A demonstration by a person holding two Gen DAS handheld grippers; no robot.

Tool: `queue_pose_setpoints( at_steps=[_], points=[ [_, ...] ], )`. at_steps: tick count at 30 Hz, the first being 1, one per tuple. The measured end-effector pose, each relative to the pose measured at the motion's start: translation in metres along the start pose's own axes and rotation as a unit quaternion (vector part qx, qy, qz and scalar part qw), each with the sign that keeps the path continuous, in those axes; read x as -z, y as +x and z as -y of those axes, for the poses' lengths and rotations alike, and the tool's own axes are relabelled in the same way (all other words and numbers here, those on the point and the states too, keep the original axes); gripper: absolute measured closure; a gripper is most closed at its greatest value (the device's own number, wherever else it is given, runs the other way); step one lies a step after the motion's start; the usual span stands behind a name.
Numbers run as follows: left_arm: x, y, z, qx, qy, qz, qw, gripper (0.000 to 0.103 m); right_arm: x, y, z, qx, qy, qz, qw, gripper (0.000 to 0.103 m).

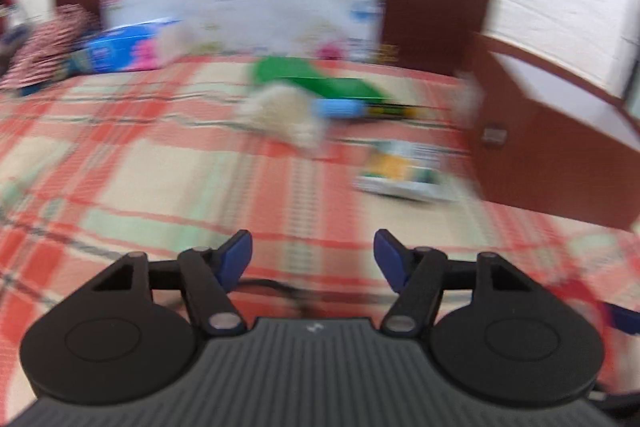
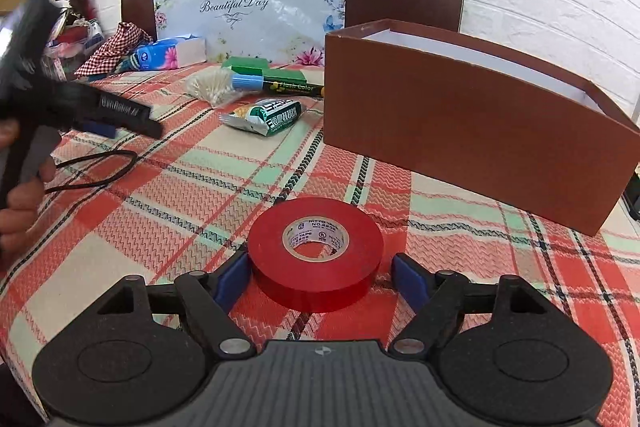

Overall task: Organize objects
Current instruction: 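Grasp the red tape with the left gripper while the right gripper releases it, then lower the red tape into the brown box and open the left gripper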

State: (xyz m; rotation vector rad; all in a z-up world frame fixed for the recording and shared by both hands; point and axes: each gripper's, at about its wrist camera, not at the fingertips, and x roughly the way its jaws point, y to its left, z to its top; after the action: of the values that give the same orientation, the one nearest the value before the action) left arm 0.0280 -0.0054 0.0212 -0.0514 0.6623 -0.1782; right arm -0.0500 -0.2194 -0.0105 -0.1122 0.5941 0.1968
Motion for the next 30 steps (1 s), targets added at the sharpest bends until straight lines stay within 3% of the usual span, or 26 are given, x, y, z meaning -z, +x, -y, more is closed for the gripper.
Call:
queue_pose_setpoints(
  at_steps=[2, 4, 7, 10, 14, 17, 21, 27, 30],
  points=[
    [-0.002, -0.007, 0.030, 0.074, 0.025, -0.028, 0.9966, 0.039, 0.000, 0.001, 0.000, 0.000, -0.002, 0.001, 1.000, 0.026],
    [0.000, -0.010, 0.058, 0.122, 0.052, -0.057, 0.9895, 0.042, 0.001, 0.001, 0.003, -0.003, 0.004, 0.001, 1.000, 0.026],
    [0.005, -0.005, 0.087, 0.148, 0.079, -0.100, 0.9808, 0.048, 0.003, -0.002, 0.005, -0.005, 0.010, 0.001, 1.000, 0.026],
    [0.013, 0.009, 0.097, 0.161, 0.072, -0.148, 0.9731, 0.063, 0.005, -0.003, 0.005, -0.005, 0.011, 0.005, 1.000, 0.026],
    [0.016, 0.009, 0.093, 0.159, 0.051, -0.150, 0.9745, 0.071, 0.007, -0.004, 0.004, -0.015, 0.005, 0.012, 1.000, 0.034],
    [0.002, 0.002, 0.095, 0.165, 0.043, -0.134, 0.9762, 0.072, 0.006, -0.008, 0.003, -0.008, 0.005, 0.027, 1.000, 0.034],
    [-0.029, -0.017, 0.107, 0.171, 0.064, -0.073, 0.9804, 0.074, -0.005, -0.019, 0.007, 0.012, 0.010, 0.086, 0.996, 0.034],
    [-0.090, -0.014, 0.124, 0.164, 0.079, -0.001, 0.9832, 0.074, -0.056, -0.013, 0.026, 0.045, 0.015, 0.162, 0.986, 0.034],
    [-0.113, 0.006, 0.130, 0.160, 0.076, 0.002, 0.9842, 0.074, -0.081, 0.004, 0.037, 0.057, 0.017, 0.176, 0.983, 0.034]
  ],
)
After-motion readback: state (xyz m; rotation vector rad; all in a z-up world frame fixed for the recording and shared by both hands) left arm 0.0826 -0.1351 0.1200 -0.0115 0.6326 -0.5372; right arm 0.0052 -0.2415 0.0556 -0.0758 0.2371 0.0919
